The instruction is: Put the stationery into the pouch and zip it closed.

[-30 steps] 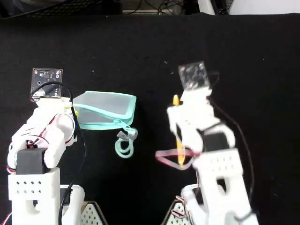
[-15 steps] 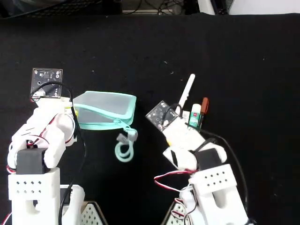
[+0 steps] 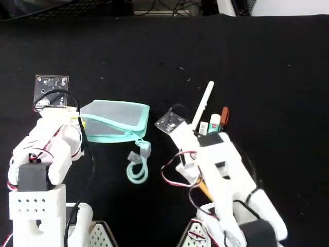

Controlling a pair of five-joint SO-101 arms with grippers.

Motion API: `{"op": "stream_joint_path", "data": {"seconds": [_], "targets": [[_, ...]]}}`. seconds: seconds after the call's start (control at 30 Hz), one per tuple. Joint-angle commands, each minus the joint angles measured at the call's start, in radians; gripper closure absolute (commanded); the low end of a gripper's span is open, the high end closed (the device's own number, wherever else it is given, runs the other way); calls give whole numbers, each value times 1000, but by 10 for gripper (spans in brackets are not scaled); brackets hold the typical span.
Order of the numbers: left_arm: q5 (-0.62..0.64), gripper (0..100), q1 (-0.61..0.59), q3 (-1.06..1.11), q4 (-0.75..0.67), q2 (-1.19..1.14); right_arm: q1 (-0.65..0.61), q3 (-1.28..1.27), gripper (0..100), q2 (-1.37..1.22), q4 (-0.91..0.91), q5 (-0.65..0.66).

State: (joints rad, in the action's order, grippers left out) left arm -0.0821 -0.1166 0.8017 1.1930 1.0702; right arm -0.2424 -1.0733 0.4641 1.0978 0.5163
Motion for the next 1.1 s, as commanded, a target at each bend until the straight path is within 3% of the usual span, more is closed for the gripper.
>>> {"op": "stream_joint_path", "data": {"seconds": [0.0, 0.07, 0.3, 0.53, 0.9, 1.07], "targets": [[11, 970, -4, -1, -18, -3, -17, 61, 780, -28, -14, -23], [11, 970, -4, -2, -18, -3, -17, 70, 761, -33, -12, -26], [11, 970, -5, -2, -18, -3, -18, 73, 855, -38, -18, -26], [11, 970, -5, -2, -18, -3, -12, 67, 858, -51, -54, 35], [11, 970, -4, -1, -18, -3, 15, 174, 858, -338, -103, 38], [11, 970, -4, -1, -18, -3, 49, 191, 991, -361, -141, 38]]}}
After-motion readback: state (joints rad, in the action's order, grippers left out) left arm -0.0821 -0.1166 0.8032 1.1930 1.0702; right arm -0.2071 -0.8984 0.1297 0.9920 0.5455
